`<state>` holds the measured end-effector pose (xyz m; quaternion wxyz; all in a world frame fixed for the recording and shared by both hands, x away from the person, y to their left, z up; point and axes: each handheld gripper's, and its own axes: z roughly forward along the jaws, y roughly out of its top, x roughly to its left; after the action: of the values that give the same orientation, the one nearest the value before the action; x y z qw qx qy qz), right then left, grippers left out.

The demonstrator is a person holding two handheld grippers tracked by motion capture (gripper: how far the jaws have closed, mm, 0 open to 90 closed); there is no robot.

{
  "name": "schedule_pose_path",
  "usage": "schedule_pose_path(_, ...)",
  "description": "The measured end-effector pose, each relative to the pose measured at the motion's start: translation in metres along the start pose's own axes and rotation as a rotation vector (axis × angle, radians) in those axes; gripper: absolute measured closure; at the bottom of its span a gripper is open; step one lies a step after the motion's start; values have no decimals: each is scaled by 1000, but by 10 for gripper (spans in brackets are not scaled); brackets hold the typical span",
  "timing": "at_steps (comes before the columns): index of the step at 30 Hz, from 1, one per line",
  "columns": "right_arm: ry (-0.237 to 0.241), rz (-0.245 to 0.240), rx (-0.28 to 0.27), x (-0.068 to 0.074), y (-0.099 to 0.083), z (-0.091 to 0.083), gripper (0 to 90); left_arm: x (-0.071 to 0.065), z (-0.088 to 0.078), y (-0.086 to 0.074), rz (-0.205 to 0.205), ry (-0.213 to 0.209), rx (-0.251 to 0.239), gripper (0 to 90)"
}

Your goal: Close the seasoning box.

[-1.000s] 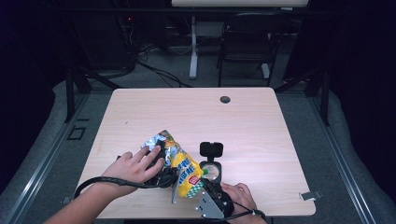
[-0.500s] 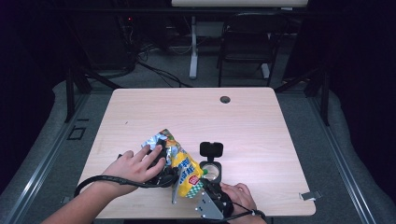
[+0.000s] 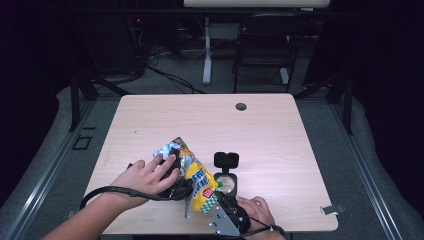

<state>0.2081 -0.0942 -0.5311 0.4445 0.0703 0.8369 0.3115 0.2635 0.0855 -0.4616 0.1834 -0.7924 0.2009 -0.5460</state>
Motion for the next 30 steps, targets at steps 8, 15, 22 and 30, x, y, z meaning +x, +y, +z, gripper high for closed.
schedule_pose_path(8, -1, -2, 8, 0, 0, -1, 900, 2, 0, 1, 9, -2, 0, 573)
schedule_pose_path(15, 0, 1, 10, 0, -1, -1, 900, 2, -1, 3, 18, 7, 2, 573)
schedule_pose_path(22, -1, 3, 10, 0, -1, -1, 900, 3, -2, 4, 24, 14, 6, 573)
schedule_pose_path(30, -7, 4, 11, 0, -1, -1, 900, 5, -2, 4, 31, 17, 8, 574)
